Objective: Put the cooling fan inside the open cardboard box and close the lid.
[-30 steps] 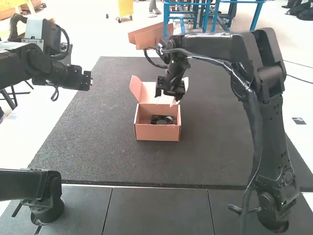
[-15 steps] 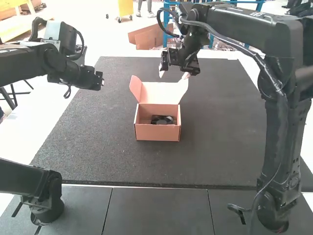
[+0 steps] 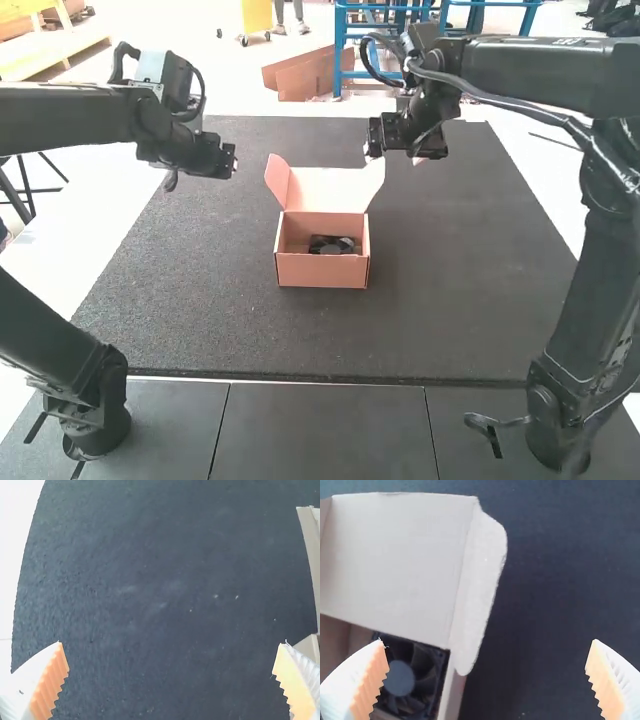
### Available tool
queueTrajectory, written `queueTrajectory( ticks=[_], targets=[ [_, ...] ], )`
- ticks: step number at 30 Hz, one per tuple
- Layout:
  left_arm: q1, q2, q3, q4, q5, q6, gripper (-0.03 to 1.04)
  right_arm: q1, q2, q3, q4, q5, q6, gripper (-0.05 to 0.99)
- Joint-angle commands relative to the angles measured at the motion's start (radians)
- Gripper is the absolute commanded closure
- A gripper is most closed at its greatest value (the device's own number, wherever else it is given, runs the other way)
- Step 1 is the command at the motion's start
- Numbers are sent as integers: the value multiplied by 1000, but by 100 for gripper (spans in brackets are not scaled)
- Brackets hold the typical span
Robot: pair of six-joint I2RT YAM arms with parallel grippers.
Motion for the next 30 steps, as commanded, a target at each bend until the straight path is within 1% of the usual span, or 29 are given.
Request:
queueTrajectory(
  ticks=[1,7,17,22,24,30],
  targets=[
    [-12,38,53,24,4,-18,4,-28,-35,7,37,23,-14,3],
    [-15,131,94,67,4,-17,4,-54,-33,-18,170,20,-18,3],
    [-15,275,184,110,4,-13,4,-58,39,30,183,10,-20,3],
    [-15,342,240,112,7,-10,4,-64,77,79,175,-17,-17,3],
    [-21,362,264,104,24,-10,4,-71,88,92,172,-22,-17,3],
    [-44,382,330,66,97,-17,4,-97,119,128,138,-75,5,3]
  ],
)
